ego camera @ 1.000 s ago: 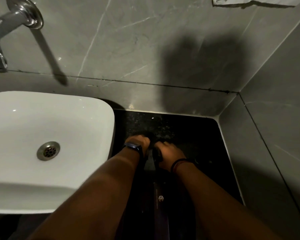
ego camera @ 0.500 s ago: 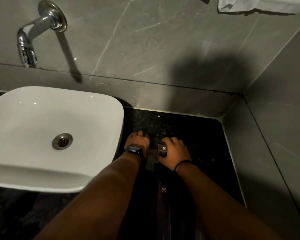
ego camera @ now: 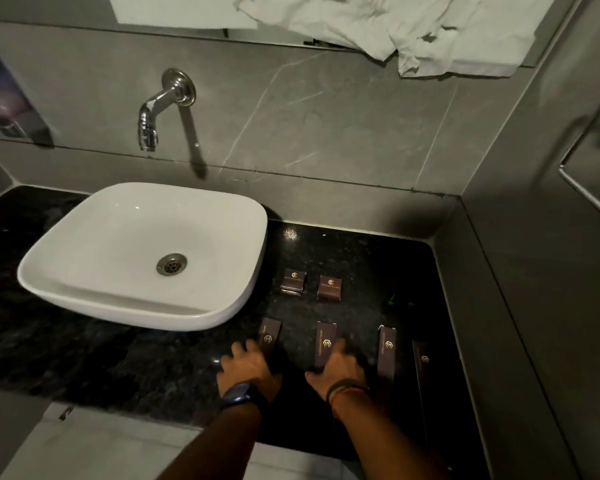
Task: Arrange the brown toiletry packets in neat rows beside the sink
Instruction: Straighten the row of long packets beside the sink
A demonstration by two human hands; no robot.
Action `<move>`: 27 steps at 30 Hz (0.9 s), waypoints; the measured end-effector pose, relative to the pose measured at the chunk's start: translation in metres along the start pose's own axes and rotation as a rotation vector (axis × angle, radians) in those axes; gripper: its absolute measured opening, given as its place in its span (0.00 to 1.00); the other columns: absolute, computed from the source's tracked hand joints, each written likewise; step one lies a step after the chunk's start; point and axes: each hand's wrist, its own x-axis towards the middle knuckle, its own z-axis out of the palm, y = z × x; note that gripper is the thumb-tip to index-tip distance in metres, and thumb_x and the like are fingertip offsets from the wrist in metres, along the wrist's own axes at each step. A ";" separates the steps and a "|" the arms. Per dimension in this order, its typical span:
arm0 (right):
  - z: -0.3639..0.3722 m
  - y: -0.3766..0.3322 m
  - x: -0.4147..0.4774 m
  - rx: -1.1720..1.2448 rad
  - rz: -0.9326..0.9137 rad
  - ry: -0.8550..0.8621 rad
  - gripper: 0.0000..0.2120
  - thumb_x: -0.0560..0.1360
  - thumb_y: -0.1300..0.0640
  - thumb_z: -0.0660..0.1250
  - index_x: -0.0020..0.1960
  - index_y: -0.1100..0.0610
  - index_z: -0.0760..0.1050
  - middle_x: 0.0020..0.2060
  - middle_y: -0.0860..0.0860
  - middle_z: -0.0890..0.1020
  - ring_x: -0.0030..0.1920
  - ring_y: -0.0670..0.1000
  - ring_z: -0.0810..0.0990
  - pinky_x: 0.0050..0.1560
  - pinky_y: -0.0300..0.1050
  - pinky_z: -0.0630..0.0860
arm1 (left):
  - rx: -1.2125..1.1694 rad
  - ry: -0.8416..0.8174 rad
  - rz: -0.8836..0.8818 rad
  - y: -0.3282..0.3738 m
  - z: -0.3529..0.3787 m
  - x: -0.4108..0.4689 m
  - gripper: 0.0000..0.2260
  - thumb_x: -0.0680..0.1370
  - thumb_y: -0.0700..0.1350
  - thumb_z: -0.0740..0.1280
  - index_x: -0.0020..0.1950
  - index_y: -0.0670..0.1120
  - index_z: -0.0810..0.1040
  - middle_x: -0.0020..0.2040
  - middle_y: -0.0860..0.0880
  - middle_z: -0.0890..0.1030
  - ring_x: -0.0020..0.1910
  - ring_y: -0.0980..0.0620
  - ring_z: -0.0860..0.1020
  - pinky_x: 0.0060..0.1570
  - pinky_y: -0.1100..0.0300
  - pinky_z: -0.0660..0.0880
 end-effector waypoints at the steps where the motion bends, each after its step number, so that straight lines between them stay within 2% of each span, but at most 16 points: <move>1: 0.004 0.002 0.000 -0.006 0.000 0.006 0.38 0.69 0.48 0.72 0.72 0.56 0.58 0.63 0.59 0.77 0.63 0.61 0.78 0.62 0.52 0.76 | -0.019 -0.019 -0.016 -0.005 0.004 -0.002 0.30 0.71 0.59 0.70 0.67 0.46 0.65 0.65 0.44 0.69 0.66 0.39 0.71 0.61 0.46 0.72; 6: 0.004 0.008 0.002 -0.007 0.005 0.034 0.34 0.69 0.50 0.71 0.70 0.55 0.60 0.62 0.58 0.78 0.61 0.61 0.79 0.60 0.52 0.77 | -0.097 -0.078 -0.008 -0.006 0.019 0.005 0.24 0.76 0.51 0.67 0.67 0.42 0.65 0.65 0.40 0.70 0.64 0.37 0.73 0.64 0.47 0.72; 12: 0.000 0.004 0.018 0.016 0.017 0.080 0.32 0.68 0.51 0.72 0.67 0.55 0.63 0.61 0.58 0.79 0.62 0.60 0.79 0.61 0.51 0.77 | -0.122 -0.111 0.022 0.010 0.011 0.017 0.25 0.75 0.51 0.68 0.67 0.43 0.67 0.66 0.41 0.70 0.66 0.38 0.73 0.62 0.47 0.72; 15: 0.003 -0.001 0.023 0.015 0.008 0.092 0.32 0.67 0.49 0.73 0.66 0.55 0.64 0.60 0.58 0.79 0.61 0.61 0.79 0.61 0.52 0.77 | -0.116 -0.113 0.009 0.011 0.010 0.020 0.28 0.73 0.54 0.69 0.68 0.43 0.66 0.66 0.41 0.69 0.66 0.37 0.71 0.63 0.46 0.71; 17: -0.001 -0.002 0.022 0.030 0.012 0.133 0.32 0.68 0.44 0.72 0.66 0.55 0.65 0.60 0.58 0.79 0.60 0.61 0.79 0.58 0.51 0.77 | -0.082 -0.017 0.009 0.013 0.009 0.015 0.32 0.71 0.61 0.69 0.67 0.44 0.66 0.66 0.43 0.68 0.66 0.38 0.69 0.62 0.46 0.71; 19: -0.016 0.003 0.017 0.043 0.005 0.266 0.30 0.69 0.40 0.67 0.65 0.56 0.67 0.59 0.58 0.78 0.59 0.60 0.79 0.57 0.51 0.77 | -0.032 0.131 0.094 0.023 0.007 0.006 0.32 0.71 0.63 0.67 0.67 0.45 0.68 0.65 0.43 0.70 0.63 0.39 0.70 0.61 0.47 0.71; 21: -0.037 0.016 0.015 0.082 0.015 0.440 0.25 0.72 0.43 0.66 0.62 0.57 0.71 0.59 0.59 0.78 0.59 0.61 0.78 0.58 0.51 0.77 | -0.024 0.225 0.238 0.041 0.008 -0.002 0.29 0.73 0.63 0.64 0.67 0.45 0.70 0.66 0.42 0.71 0.62 0.40 0.71 0.60 0.49 0.72; 24: -0.067 0.053 0.015 0.077 0.090 0.600 0.21 0.71 0.48 0.66 0.58 0.61 0.73 0.57 0.63 0.78 0.58 0.64 0.76 0.57 0.55 0.76 | -0.134 0.106 0.385 0.080 0.017 -0.022 0.26 0.76 0.59 0.64 0.67 0.45 0.70 0.66 0.43 0.72 0.63 0.42 0.74 0.62 0.50 0.73; 27: -0.082 0.093 0.016 0.103 0.263 0.462 0.29 0.68 0.49 0.71 0.64 0.61 0.70 0.62 0.64 0.75 0.63 0.64 0.74 0.61 0.56 0.75 | -0.205 -0.073 0.387 0.112 0.035 -0.043 0.23 0.76 0.57 0.66 0.65 0.46 0.71 0.64 0.43 0.76 0.61 0.41 0.78 0.59 0.49 0.78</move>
